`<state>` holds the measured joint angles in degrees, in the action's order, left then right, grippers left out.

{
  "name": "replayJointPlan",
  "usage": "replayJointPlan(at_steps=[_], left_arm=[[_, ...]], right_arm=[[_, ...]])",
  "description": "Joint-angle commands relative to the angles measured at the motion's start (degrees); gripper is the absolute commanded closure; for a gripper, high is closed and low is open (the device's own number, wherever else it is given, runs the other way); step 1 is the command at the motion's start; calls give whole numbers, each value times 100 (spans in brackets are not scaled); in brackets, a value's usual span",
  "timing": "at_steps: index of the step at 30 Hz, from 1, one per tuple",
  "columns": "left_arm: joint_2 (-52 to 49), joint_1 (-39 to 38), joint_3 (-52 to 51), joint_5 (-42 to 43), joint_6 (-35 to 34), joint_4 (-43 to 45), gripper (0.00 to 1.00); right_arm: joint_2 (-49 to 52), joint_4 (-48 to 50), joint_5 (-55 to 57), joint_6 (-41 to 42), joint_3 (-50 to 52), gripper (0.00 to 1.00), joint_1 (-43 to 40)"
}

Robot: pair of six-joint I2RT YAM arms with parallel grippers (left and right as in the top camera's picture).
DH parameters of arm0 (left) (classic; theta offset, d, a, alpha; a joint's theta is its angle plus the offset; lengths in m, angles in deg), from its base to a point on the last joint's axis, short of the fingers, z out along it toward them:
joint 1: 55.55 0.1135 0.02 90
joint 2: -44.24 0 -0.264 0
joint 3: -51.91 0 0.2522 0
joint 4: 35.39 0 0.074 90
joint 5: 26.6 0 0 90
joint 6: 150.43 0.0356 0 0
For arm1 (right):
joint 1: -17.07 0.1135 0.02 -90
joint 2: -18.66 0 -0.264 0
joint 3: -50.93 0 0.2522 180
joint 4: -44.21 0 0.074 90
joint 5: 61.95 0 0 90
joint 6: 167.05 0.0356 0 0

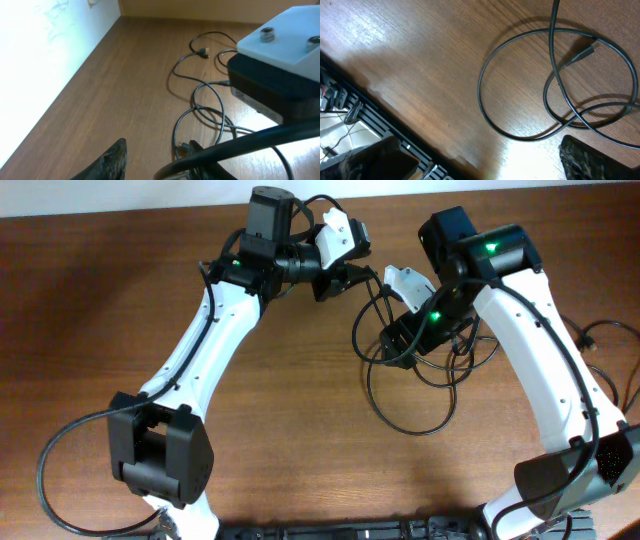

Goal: Untangle cables

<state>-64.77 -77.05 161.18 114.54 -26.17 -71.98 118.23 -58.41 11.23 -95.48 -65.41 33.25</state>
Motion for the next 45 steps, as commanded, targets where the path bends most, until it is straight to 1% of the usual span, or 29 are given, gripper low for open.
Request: replayJointPlan(at_steps=[1, 3, 5, 7, 11, 16, 22, 23, 25, 26, 27, 28, 29, 30, 31, 32, 33, 37, 38, 40, 43, 45], left_arm=[[26, -26, 28, 455, -42, 59, 65], [28, -20, 28, 527, -151, 129, 67], [28, -20, 28, 529, -168, 138, 72], [28, -20, 28, 527, -168, 138, 80], [31, -20, 28, 529, -168, 138, 86], [120, -20, 31, 566, -168, 146, 100], [603, -7, 35, 570, -236, 310, 100], [686, 17, 35, 573, -487, 400, 100], [785, 140, 35, 861, -984, 695, 100], [789, 216, 35, 946, -1335, 907, 100], [789, 341, 33, 949, -1932, 1272, 100], [789, 415, 33, 905, -2181, 1445, 100], [789, 494, 33, 684, -2505, 1602, 100], [789, 546, 33, 267, -2813, 1633, 100], [789, 560, 33, -120, -2968, 1582, 100], [789, 557, 33, -765, -3110, 1436, 100], [782, 527, 33, -1346, -3152, 1259, 100], [719, 358, 33, -2992, -3180, 732, 100], [695, 341, 33, -3204, -3270, 713, 100], [654, 339, 33, -3421, -3464, 721, 100], [496, 315, 33, -3442, -3873, 903, 100], [317, 140, 33, -3442, -3901, 927, 100]], right_arm=[[-52, -26, 81, -63, -83, 1, 24], [-52, -24, 81, -61, -83, 1, 26], [-52, -26, 79, -61, -83, 1, 24], [-52, -26, 81, -61, -83, 1, 24], [-52, -26, 79, -61, -83, 1, 26], [-52, -26, 81, -61, -83, 1, 24], [-52, -35, 81, -61, -83, 1, 24], [-52, -52, 83, -61, -83, 1, 24], [-52, -109, 103, -63, -83, 1, 24], [-52, -125, 103, -63, -83, 1, 24], [-52, -166, 103, -63, -83, 1, 24], [-52, -201, 103, -63, -81, 1, 24], [-52, -256, 103, -63, -81, 1, 24], [-52, -317, 103, -61, -81, 1, 24], [-52, -372, 101, -61, -81, 1, 26], [-52, -422, 98, -59, -81, 1, 26], [-52, -468, 98, -59, -81, 1, 26], [-52, -544, 120, -61, -81, 1, 24], [-52, -546, 243, 11, -81, 1, 24], [-52, -542, 999, 741, -81, 1, 24], [-52, -546, 2133, 1934, -83, 0, -66], [-52, -527, 2208, 2326, -83, 1, -396]])
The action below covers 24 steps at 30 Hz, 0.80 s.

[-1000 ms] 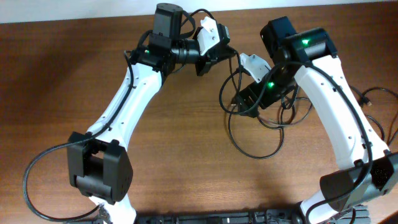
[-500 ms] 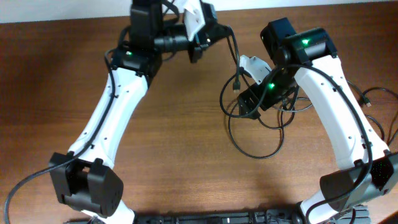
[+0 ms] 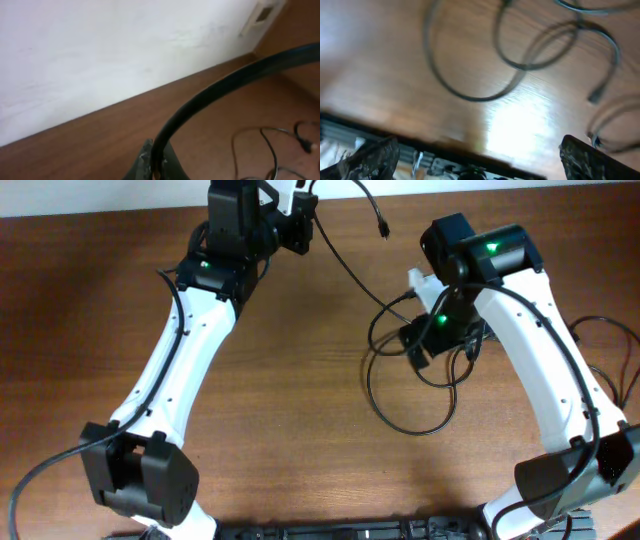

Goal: Untangle cables

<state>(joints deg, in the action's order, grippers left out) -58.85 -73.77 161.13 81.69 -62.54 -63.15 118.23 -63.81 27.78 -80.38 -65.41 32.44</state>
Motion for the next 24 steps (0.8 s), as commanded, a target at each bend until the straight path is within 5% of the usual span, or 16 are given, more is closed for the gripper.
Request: replayJointPlan(at_steps=[1, 6, 7, 8, 9, 13, 18, 24], left_arm=[[-389, -343, 37, -157, -264, 79, 100], [-1078, -1366, 37, -160, -522, 876, 100], [-1156, -1545, 37, -162, -516, 927, 89], [-1202, -1670, 37, -160, -514, 920, 57], [-1202, -1746, 37, -160, -511, 824, 1], [-905, -1377, 37, -160, -514, -807, 1], [-326, 31, 37, -160, -514, -2833, 1], [-258, 1458, 37, -160, -514, -4374, 1]], right_arm=[[-52, 48, 551, 1021, -83, 1, -544], [-52, 129, 219, 1318, -83, 0, -2153], [-52, 127, 146, 1252, -83, 1, -2446], [-52, 127, 35, 1093, -83, 1, -2612], [-52, 129, -129, 890, -83, 2, -2787], [-42, 262, -280, 780, -81, 2, -3003], [229, 732, -1419, 118, 179, 2, -2865], [772, 1834, -1580, 1005, 1132, 1, -2337]])
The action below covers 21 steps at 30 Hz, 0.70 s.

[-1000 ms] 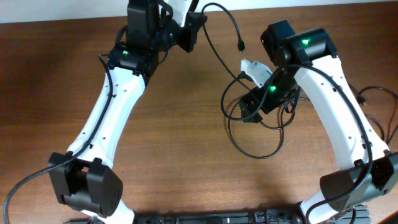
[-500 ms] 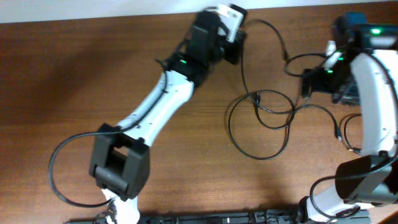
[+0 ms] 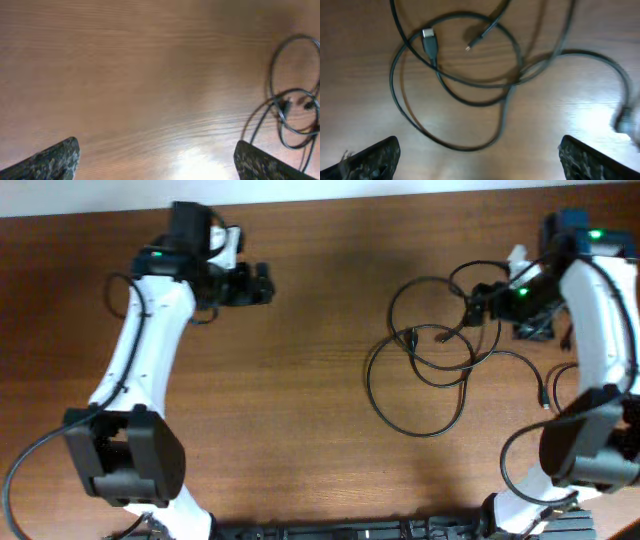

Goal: Untangle cables

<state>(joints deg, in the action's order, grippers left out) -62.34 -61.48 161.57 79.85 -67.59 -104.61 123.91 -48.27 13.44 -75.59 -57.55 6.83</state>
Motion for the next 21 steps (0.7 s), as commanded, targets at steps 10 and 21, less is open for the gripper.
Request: replayJointPlan(at_steps=[10, 21], left_arm=[[92, 120, -9, 24, -9, -378, 1], [90, 31, -17, 24, -11, -487, 1]], right_arm=[[466, 3171, 525, 3451, 2116, 35, 841], [479, 3818, 1084, 3722, 2380, 50, 992]])
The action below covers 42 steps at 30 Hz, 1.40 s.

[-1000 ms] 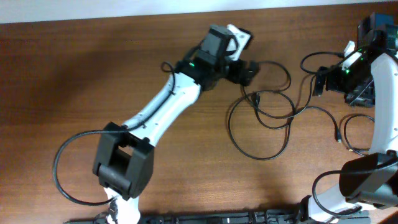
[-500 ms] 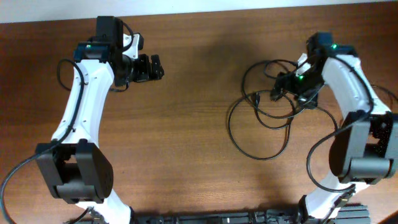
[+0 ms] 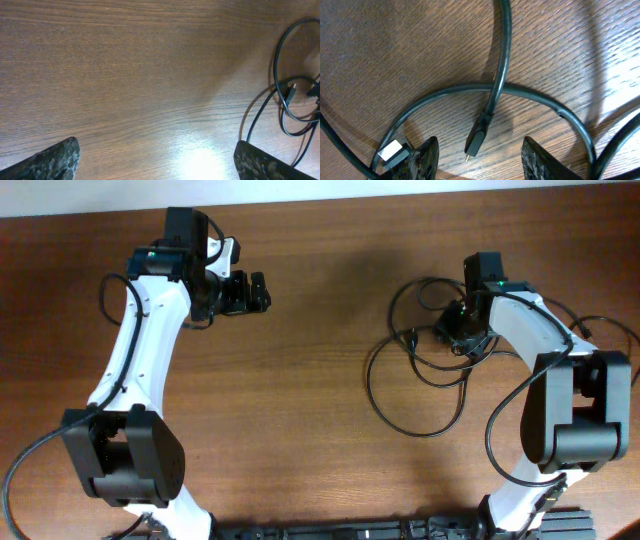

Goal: Untangle cables

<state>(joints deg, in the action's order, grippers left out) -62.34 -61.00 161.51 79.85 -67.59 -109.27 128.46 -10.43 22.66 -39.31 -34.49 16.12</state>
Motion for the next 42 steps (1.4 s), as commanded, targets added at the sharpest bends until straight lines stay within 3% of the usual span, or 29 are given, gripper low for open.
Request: replayJointPlan(at_steps=[1, 25, 26, 28, 33, 35, 42], left_arm=[[90, -17, -11, 24, -9, -44, 1], [90, -17, -11, 24, -9, -81, 1], [90, -17, -11, 24, -9, -83, 1], [90, -17, -11, 24, -9, -83, 1], [90, -17, -11, 26, -11, -85, 1], [90, -17, -11, 26, -9, -85, 1], [90, -17, -11, 24, -9, -85, 1]], right_arm=[[24, 74, 164, 92, 87, 51, 61], [31, 551, 308, 92, 588, 51, 61], [31, 584, 306, 92, 588, 55, 63], [31, 584, 306, 94, 588, 72, 63], [31, 581, 302, 92, 588, 85, 63], [31, 577, 282, 92, 588, 96, 63], [-328, 219, 199, -149, 144, 96, -42]])
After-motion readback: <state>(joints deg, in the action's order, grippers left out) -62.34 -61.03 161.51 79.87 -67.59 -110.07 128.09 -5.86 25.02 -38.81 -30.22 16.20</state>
